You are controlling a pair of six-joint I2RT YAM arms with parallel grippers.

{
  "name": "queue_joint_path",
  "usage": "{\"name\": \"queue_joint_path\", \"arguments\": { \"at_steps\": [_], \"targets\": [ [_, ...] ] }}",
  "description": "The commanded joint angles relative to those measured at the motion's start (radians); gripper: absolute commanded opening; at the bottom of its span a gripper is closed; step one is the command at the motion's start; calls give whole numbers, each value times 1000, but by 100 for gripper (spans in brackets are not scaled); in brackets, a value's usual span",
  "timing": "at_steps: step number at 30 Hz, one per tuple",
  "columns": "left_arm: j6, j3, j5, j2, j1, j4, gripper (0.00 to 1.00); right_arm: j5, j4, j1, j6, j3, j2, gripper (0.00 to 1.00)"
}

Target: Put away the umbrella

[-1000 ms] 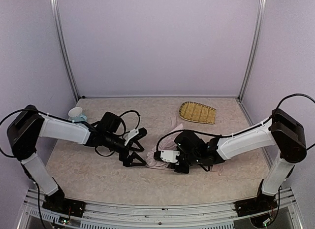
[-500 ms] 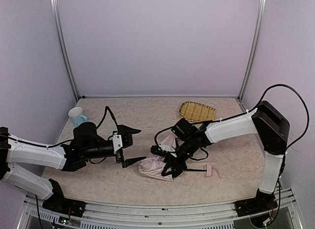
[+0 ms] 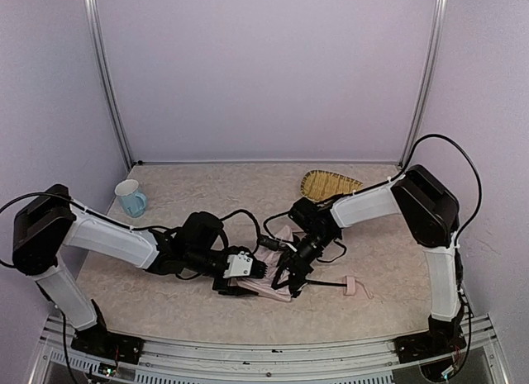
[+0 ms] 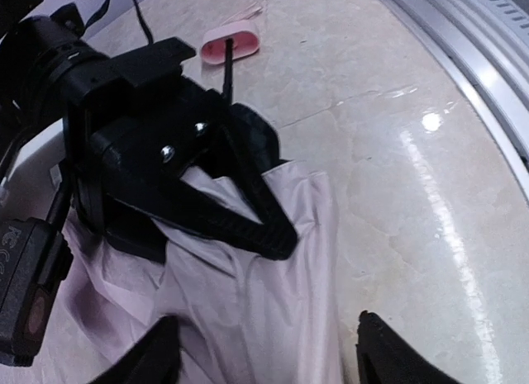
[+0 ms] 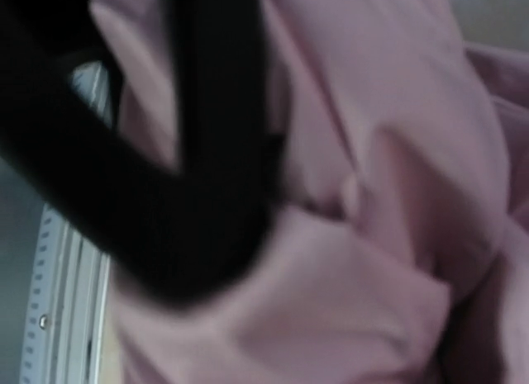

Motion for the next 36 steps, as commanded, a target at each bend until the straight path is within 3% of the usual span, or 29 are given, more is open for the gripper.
{"name": "queue_joint_path", "arguments": {
  "at_steps": [1, 3, 7, 10, 15, 24, 30, 33, 36],
  "targets": [
    [-20, 98, -87, 121, -8, -106, 50, 87, -85, 0, 15, -8, 61, 17],
    [-47, 140, -125, 173, -7, -153, 48, 78, -60, 0, 27, -16, 52, 17],
    [-42, 154, -98, 225, -7, -206, 57, 79, -13, -6, 47, -21, 28, 19],
    [-92, 184, -95, 265, 2, -254, 57, 96, 41, -18, 77, -34, -6, 30],
    [-189, 305, 3, 359, 56, -401, 35, 165, 203, -33, 150, -105, -134, 50],
    [-234, 400, 125, 420, 99, -536, 20, 491, 415, -34, 187, -342, -466, 62],
    [-271, 497, 238, 484, 132, -669, 20, 974, 681, 174, -9, -602, -744, 69],
    [-280, 561, 307, 542, 142, -765, 16, 1076, 750, 254, -107, -671, -768, 74],
    [-276, 631, 357, 614, 154, -856, 13, 1112, 711, 290, -149, -632, -705, 80]
  ]
}}
